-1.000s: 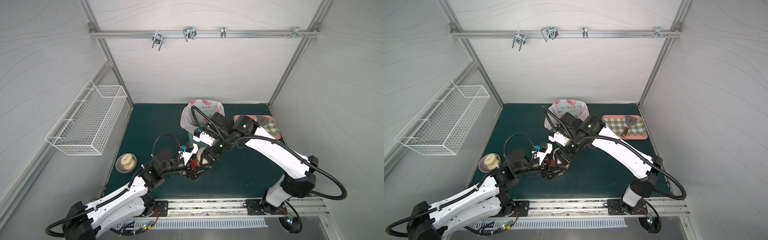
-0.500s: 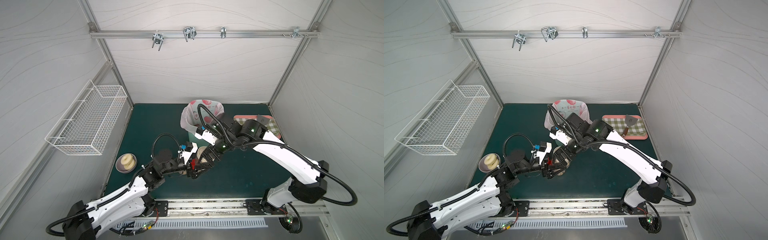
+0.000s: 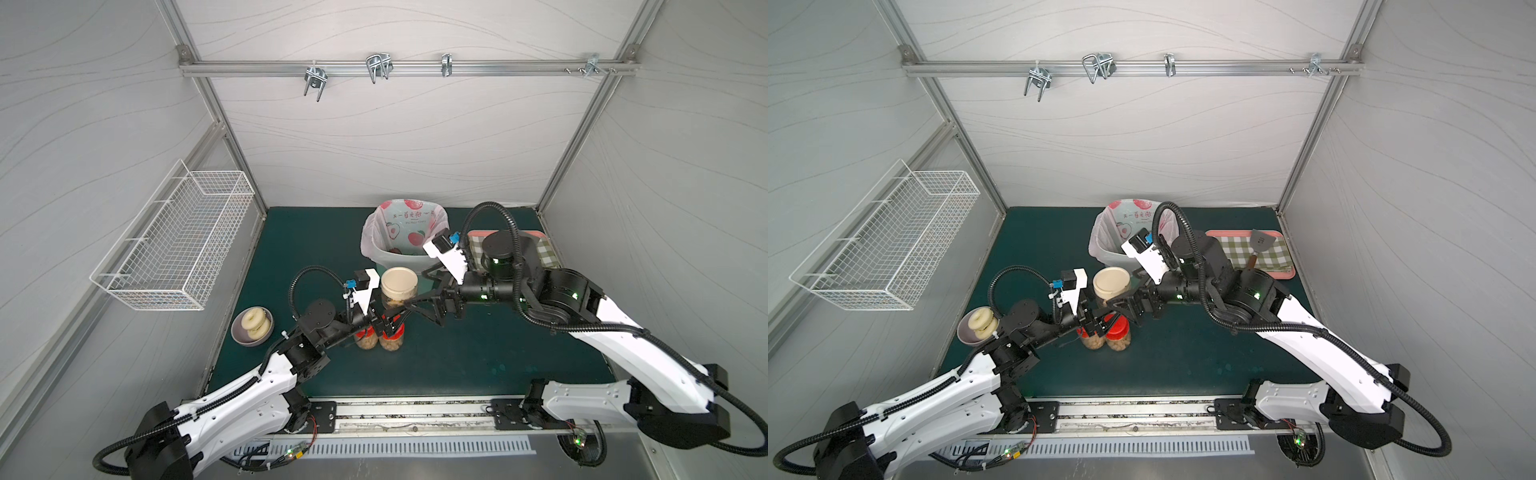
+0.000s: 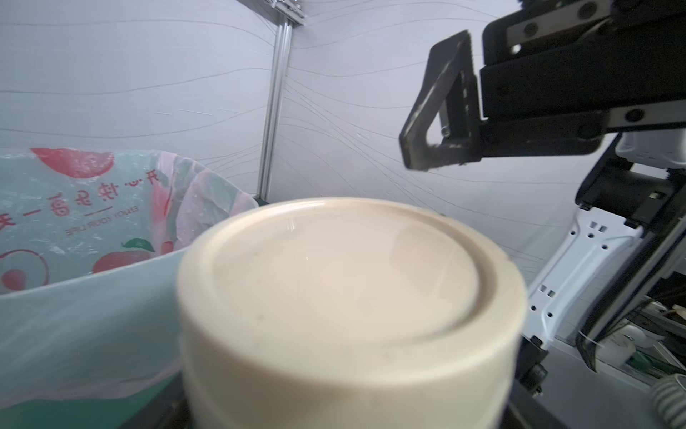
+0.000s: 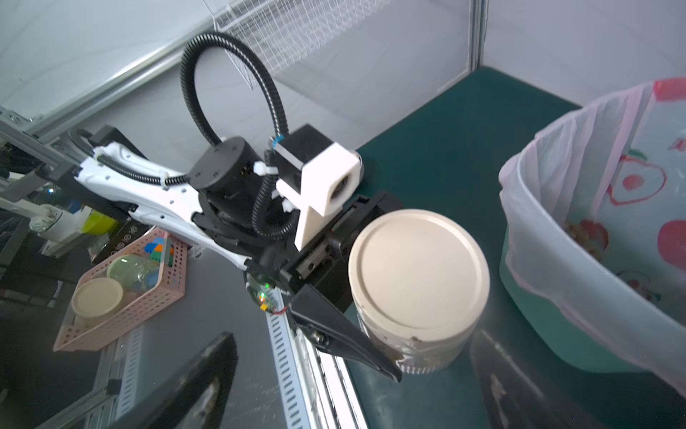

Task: Empty moldy peanuts from jars
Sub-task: Pick up the jar from the center of the board, then unscrew the lid from the jar.

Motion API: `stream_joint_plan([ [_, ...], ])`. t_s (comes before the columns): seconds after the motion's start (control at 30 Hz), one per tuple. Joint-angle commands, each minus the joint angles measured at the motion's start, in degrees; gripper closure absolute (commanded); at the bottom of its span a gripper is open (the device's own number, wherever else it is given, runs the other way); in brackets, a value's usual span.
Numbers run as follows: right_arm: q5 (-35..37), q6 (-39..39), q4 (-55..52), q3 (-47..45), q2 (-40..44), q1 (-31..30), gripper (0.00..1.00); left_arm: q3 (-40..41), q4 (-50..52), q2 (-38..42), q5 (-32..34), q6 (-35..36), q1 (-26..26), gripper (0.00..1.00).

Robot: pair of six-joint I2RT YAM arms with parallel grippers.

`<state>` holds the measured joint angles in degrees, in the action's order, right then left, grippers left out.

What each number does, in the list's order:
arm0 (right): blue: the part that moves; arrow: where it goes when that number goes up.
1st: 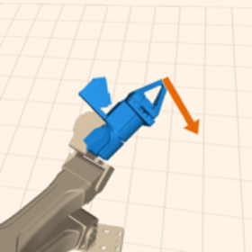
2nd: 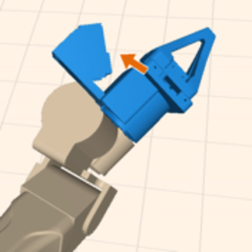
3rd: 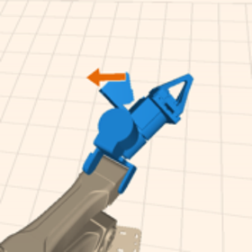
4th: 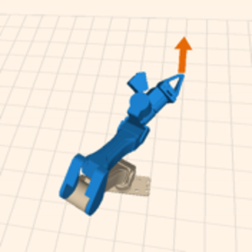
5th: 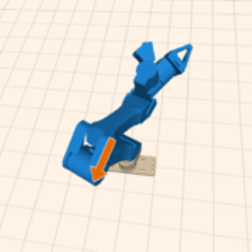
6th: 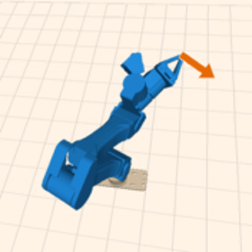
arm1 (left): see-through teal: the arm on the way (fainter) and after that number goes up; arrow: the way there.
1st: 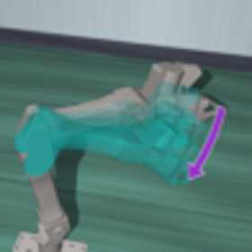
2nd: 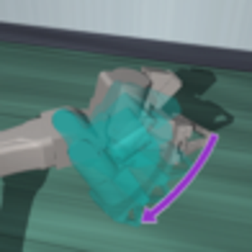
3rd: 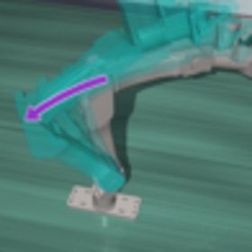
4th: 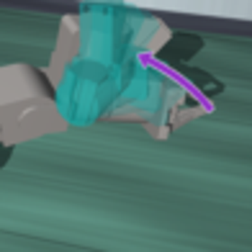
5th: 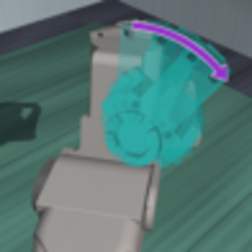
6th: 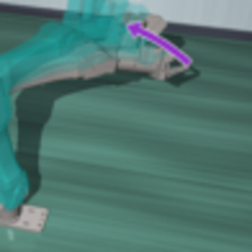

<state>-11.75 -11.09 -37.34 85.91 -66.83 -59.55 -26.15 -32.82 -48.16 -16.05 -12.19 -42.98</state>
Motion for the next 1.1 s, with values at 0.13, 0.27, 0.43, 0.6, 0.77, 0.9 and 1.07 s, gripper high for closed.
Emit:
stream_joint_plan([
  [0.13,9.2,1.5,14.0,-9.4,5.0,-0.2,0.01,-1.5,-9.7,0.6,-0.1,0.0,4.7,1.00],
  [0.27,17.2,2.9,18.2,-14.2,6.0,-2.8,0.01,-0.7,-10.4,-0.2,-1.0,-0.8,4.7,1.00],
  [0.43,19.1,5.1,21.9,-14.8,4.0,-4.6,0.01,-1.9,-10.1,-1.9,-2.9,-2.3,4.7,1.00],
  [0.6,21.3,5.0,23.3,-13.8,1.4,-5.9,0.01,-1.8,-11.4,-3.5,-4.1,-3.4,4.7,1.00],
  [0.77,23.9,5.1,23.8,-13.3,-1.1,-6.3,0.01,-1.9,-11.3,-3.1,-4.3,-3.9,4.7,1.00],
  [0.9,24.5,4.7,25.0,-13.4,-2.3,-6.3,0.01,-2.0,-10.9,-2.5,-4.4,-3.8,4.7,1.00],
  [1.07,23.3,3.9,25.8,-12.6,-3.9,-6.3,0.05,-2.3,-10.5,-2.5,-5.1,-3.8,4.6,1.00],
])
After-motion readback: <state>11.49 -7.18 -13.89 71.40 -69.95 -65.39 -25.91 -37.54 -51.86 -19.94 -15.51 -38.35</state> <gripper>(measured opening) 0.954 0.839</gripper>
